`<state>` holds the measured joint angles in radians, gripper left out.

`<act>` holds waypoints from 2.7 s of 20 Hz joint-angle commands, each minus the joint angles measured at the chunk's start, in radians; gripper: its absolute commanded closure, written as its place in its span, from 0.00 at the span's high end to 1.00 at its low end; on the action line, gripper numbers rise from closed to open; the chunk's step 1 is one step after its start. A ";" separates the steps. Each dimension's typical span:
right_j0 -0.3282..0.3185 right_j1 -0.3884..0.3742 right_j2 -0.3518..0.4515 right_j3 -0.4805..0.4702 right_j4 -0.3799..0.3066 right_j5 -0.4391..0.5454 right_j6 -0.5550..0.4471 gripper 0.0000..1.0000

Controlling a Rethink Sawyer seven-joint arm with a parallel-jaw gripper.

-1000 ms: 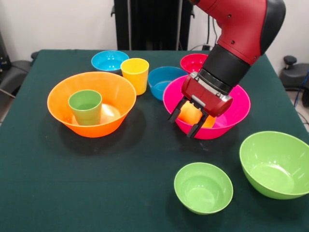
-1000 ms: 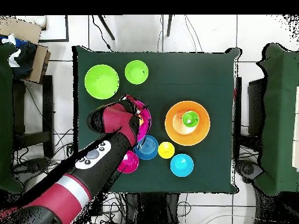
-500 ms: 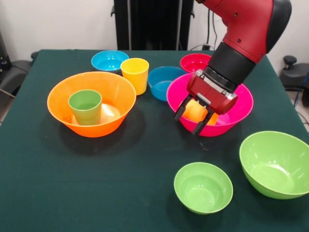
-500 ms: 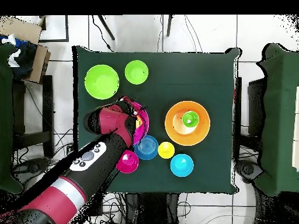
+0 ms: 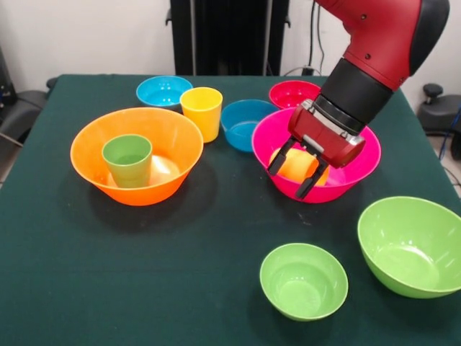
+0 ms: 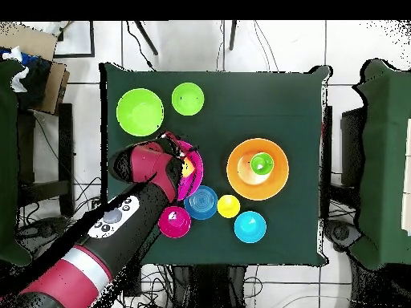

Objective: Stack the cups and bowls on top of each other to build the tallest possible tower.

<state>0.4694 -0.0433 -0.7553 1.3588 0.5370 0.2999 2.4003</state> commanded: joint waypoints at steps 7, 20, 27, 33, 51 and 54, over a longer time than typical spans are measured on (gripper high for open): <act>-0.016 0.009 0.069 -0.135 0.025 0.206 0.171 1.00; -0.023 0.082 0.020 -0.270 0.039 0.300 0.230 1.00; 0.008 0.003 0.081 -0.064 0.017 0.159 0.196 1.00; 0.023 -0.029 0.089 0.006 0.021 0.146 0.201 1.00; 0.047 -0.010 0.078 -0.009 0.042 0.159 0.232 1.00; 0.051 -0.008 0.074 -0.010 0.047 0.164 0.235 1.00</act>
<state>0.5100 -0.0929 -0.8146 1.3300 0.5673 0.4707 2.4135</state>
